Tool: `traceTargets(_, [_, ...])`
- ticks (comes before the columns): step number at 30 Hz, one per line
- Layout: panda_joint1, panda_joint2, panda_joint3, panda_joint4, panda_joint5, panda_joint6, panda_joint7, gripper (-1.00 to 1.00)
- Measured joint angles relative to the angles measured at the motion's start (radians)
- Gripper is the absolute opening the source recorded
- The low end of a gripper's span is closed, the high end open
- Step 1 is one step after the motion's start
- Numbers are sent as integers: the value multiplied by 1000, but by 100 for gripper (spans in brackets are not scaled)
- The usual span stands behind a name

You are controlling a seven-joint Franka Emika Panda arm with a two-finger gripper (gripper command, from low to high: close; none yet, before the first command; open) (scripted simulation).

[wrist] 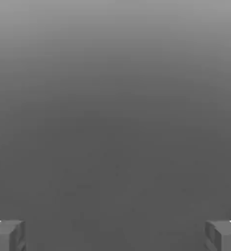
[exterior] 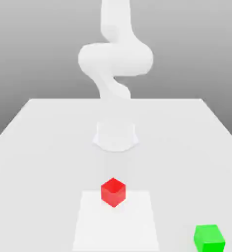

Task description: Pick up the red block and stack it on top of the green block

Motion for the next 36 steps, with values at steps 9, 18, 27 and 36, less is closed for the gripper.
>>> traceTargets(9, [-97, 268, 102, -275, 8, 210, 291, 0])
traceTargets(18, [-167, 647, 156, -541, 32, 495, 597, 0])
traceTargets(27, [-80, 925, 19, -525, -136, 726, 739, -100])
traceTargets(36, [-90, 876, 39, -530, -103, 686, 718, -100])
